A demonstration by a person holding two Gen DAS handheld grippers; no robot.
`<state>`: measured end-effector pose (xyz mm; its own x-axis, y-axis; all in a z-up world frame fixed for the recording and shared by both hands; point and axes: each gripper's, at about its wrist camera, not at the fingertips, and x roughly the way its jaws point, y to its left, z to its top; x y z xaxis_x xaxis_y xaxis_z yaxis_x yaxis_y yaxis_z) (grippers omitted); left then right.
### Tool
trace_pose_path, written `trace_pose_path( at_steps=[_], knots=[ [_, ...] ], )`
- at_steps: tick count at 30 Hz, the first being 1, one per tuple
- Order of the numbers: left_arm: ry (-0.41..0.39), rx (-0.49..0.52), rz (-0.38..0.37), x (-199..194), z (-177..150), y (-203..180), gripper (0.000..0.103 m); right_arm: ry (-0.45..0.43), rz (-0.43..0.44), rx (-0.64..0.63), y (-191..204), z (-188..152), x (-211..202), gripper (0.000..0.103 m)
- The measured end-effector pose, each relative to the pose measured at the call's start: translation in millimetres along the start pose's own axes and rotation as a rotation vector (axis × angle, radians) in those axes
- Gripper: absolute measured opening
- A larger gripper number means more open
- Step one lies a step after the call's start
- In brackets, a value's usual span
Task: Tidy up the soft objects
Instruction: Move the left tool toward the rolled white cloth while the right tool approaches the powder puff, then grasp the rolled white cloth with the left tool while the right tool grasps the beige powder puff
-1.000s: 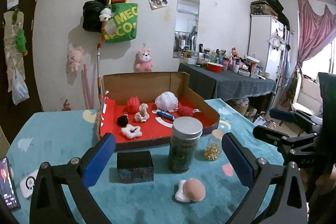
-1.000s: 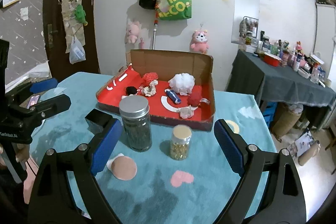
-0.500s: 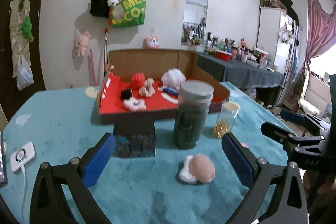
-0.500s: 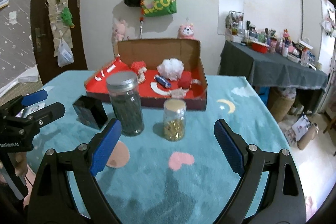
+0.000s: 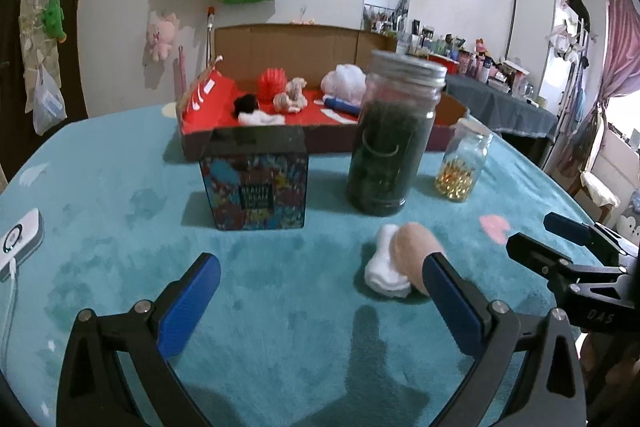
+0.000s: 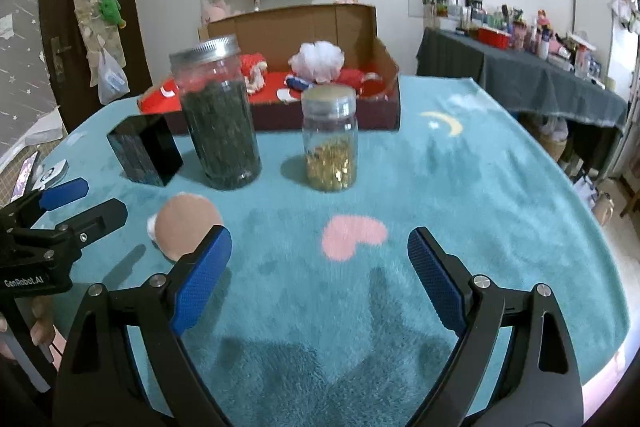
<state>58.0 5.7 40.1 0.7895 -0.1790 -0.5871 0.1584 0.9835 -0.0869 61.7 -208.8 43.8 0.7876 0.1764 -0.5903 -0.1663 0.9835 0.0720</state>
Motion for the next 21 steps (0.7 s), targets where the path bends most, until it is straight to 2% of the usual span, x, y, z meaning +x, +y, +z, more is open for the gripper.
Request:
trace_pose_path(
  at_steps=[10,15,21],
  knots=[
    [0.041,0.019,-0.006,7.9,-0.7,-1.6,0.103,0.046,0.013,0.028,-9.9,-3.7,14.0,0.091],
    [0.080,0.053,0.017,8.2,2.5,5.7,0.103,0.109,0.094,0.023,-5.8,-0.8,25.1,0.091],
    [0.083,0.038,0.048,-2.0,4.0,32.4,0.103,0.176,0.193,0.000,12.3,10.2,38.5,0.091]
  ],
)
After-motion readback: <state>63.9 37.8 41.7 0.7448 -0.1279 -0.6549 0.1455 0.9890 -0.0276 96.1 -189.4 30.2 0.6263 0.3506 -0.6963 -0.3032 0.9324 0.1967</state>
